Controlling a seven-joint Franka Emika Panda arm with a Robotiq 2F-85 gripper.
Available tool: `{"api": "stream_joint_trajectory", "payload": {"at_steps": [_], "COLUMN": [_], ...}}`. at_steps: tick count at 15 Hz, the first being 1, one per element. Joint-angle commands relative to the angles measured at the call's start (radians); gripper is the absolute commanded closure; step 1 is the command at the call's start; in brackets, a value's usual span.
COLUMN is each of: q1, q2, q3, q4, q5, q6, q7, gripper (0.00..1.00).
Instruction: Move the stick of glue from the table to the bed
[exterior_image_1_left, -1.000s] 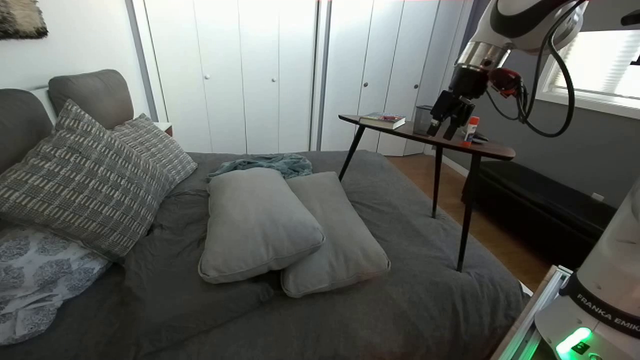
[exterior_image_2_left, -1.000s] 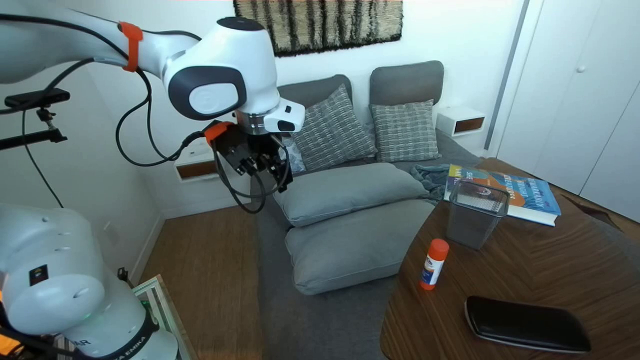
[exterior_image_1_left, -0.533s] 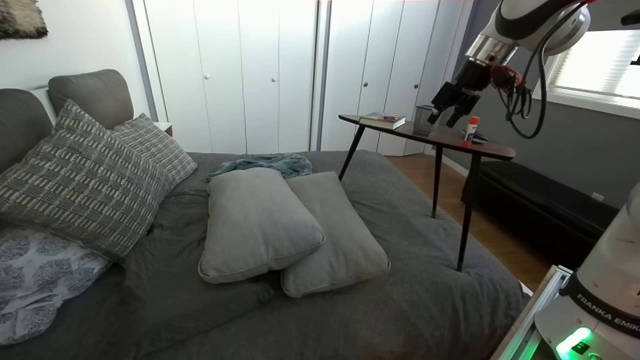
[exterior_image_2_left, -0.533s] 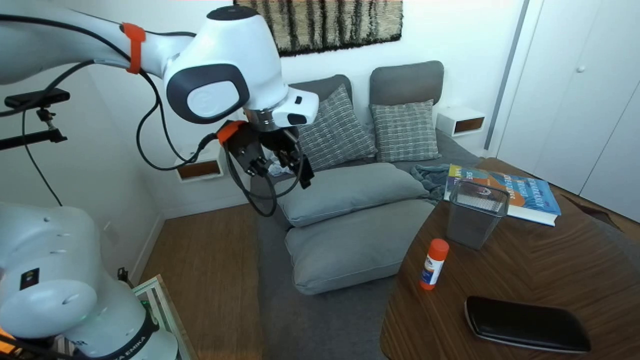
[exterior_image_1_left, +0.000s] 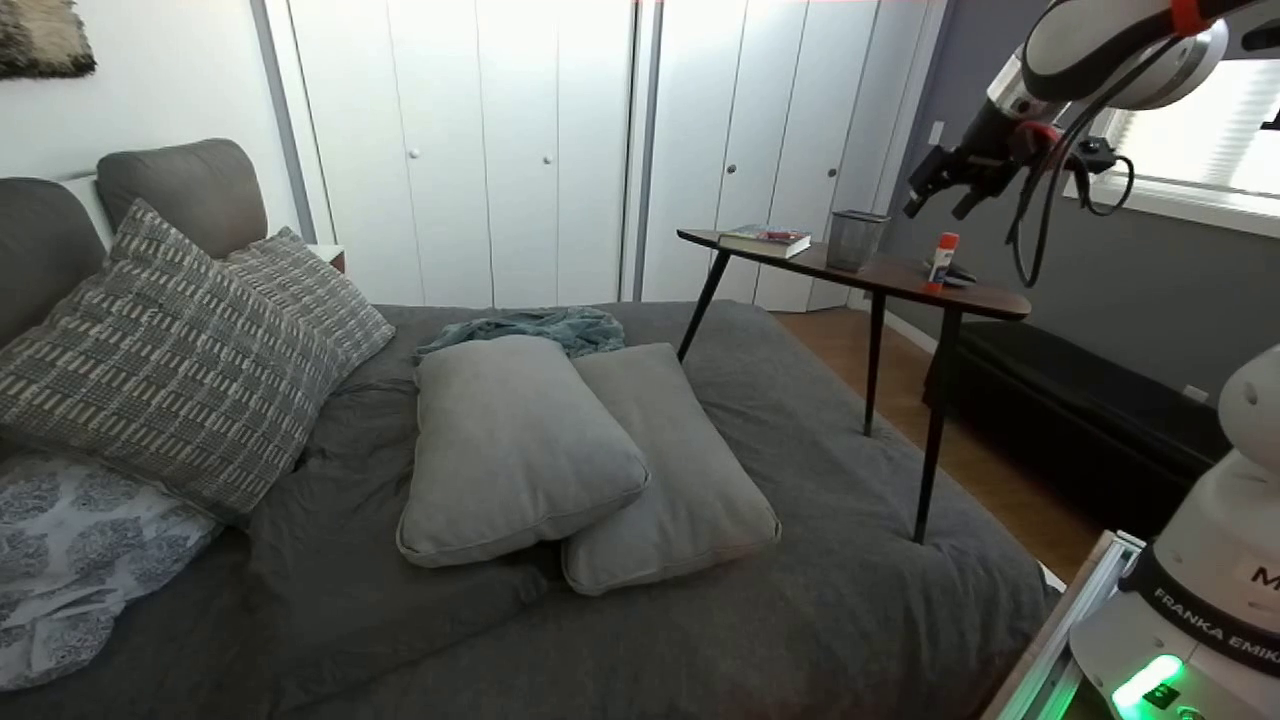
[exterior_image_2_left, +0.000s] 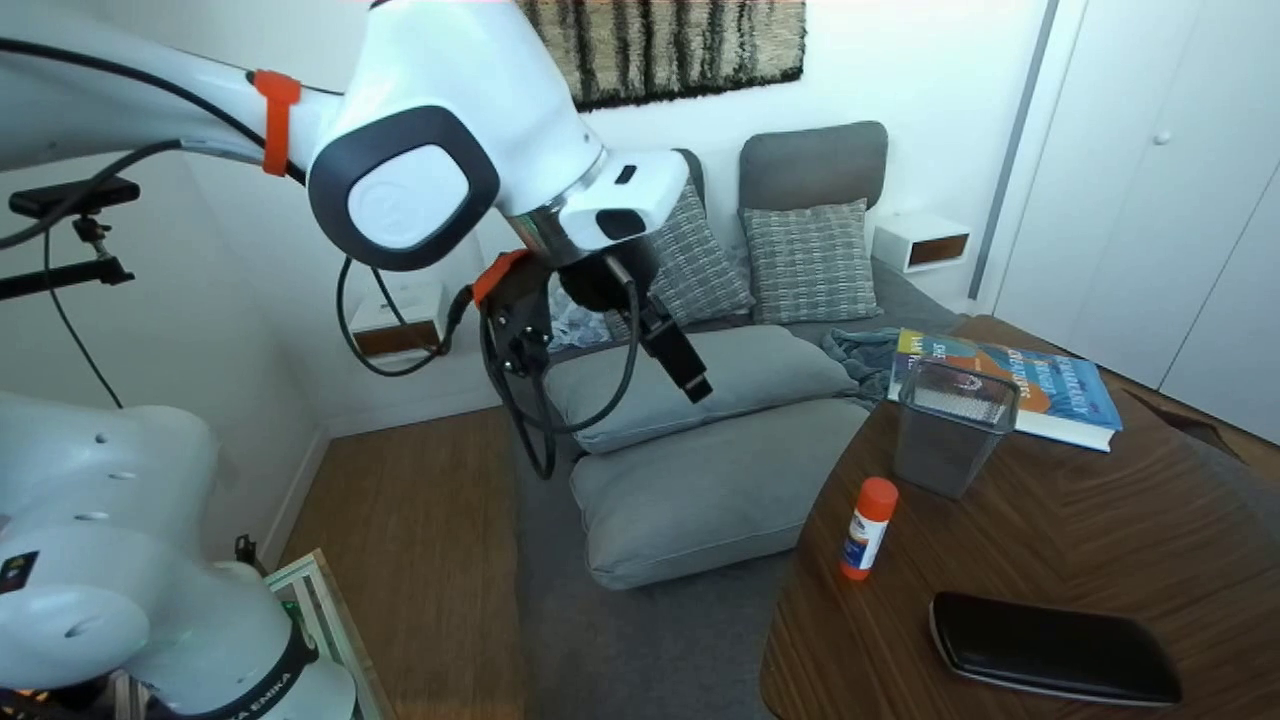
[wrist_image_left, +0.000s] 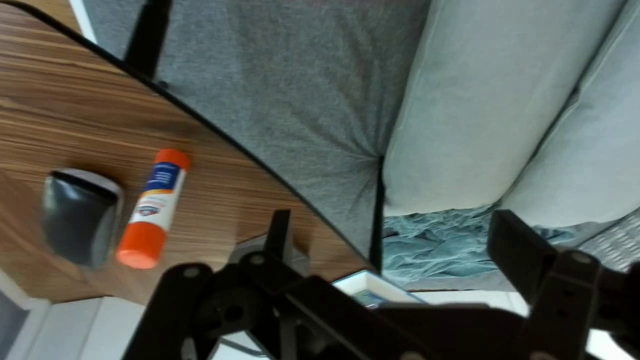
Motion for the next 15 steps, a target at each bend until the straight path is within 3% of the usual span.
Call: {"api": "stream_joint_trajectory", "payload": {"at_steps": [1, 5, 6, 9, 15], "q1": [-0.121, -0.243, -0.196, -0.229, -0.355], "q2": [0.058, 0.105, 0.071, 0.098, 0.284], "q3": [0.002, -0.012, -0.024, -0.029, 0.046], "q4": [0.032, 0.051, 0.026, 0.042, 0.083], "q5": [-0.094, -0.154, -0.127, -0.134, -0.167], "q6": [0.044, 0.124, 0.094, 0.111, 0.465], "q7": [0.126, 0.248, 0.177, 0.210, 0.489], "gripper": [0.00, 0.00, 0.00, 0.00, 0.00]}}
